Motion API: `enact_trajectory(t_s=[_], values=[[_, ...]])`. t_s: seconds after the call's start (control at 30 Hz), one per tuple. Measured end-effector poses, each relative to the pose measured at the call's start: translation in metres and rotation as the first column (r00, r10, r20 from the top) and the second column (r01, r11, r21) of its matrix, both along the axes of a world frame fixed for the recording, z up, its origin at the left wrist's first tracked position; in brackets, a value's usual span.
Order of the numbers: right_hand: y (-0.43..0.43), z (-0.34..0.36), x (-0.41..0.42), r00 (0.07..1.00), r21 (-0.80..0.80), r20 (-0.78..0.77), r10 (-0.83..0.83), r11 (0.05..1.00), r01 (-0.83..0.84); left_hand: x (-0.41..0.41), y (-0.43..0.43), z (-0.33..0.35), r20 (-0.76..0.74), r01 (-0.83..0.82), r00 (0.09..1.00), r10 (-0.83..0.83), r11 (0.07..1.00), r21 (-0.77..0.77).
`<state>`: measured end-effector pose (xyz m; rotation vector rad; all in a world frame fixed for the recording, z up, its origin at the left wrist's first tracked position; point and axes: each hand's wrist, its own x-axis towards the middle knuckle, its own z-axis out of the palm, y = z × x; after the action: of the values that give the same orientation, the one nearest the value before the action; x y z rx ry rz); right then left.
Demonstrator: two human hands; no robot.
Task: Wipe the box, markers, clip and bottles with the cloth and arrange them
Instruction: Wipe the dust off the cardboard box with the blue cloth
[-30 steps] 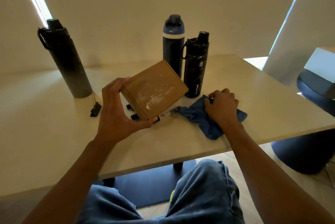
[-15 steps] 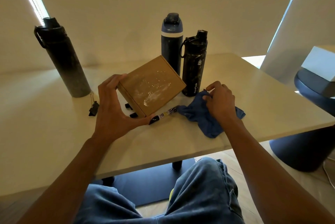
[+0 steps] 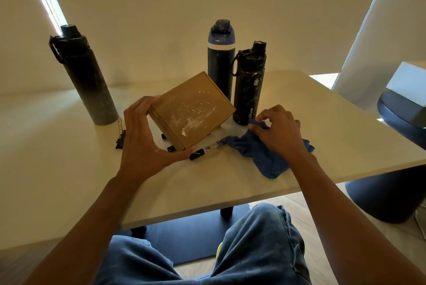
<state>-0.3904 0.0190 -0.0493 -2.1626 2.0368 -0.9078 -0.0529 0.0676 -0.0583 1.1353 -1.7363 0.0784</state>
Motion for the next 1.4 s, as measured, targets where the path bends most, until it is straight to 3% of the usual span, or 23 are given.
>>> enact_trajectory(t_s=[0.1, 0.2, 0.43, 0.63, 0.8, 0.93, 1.1, 1.4], values=[[0.007, 0.006, 0.008, 0.992, -0.060, 0.078, 0.103, 0.993, -0.098, 0.006, 0.001, 0.001, 0.005, -0.019, 1.000, 0.019, 1.000, -0.004], [0.015, 0.017, 0.025, 0.932, -0.093, 0.286, 0.224, 0.974, -0.206, 0.015, 0.002, 0.005, 0.011, -0.044, 0.999, 0.044, 0.999, -0.013], [0.011, 0.044, 0.078, 0.616, -0.141, 0.716, 0.328, 0.932, -0.334, 0.042, -0.003, 0.016, 0.009, -0.054, 0.999, 0.054, 0.998, -0.027], [-0.005, 0.045, 0.116, 0.579, -0.260, 0.700, 0.419, 0.904, -0.339, 0.074, -0.014, 0.028, 0.021, -0.064, 0.998, 0.065, 0.997, -0.040], [-0.027, 0.049, 0.148, 0.642, -0.300, 0.638, 0.425, 0.905, -0.300, 0.090, -0.025, 0.033, -0.017, -0.023, 1.000, 0.022, 0.999, -0.025], [-0.047, 0.047, 0.184, 0.702, -0.373, 0.602, 0.381, 0.911, -0.175, 0.096, -0.047, 0.036, -0.117, 0.008, 0.993, -0.007, 1.000, 0.012], [-0.066, 0.048, 0.209, 0.655, -0.471, 0.676, 0.339, 0.882, 0.030, 0.086, -0.059, 0.040, -0.190, -0.029, 0.981, 0.035, 0.999, 0.034], [-0.079, 0.039, 0.199, 0.619, -0.465, 0.710, 0.336, 0.884, 0.053, 0.069, -0.060, 0.035, -0.276, 0.038, 0.961, -0.032, 0.999, 0.017]])
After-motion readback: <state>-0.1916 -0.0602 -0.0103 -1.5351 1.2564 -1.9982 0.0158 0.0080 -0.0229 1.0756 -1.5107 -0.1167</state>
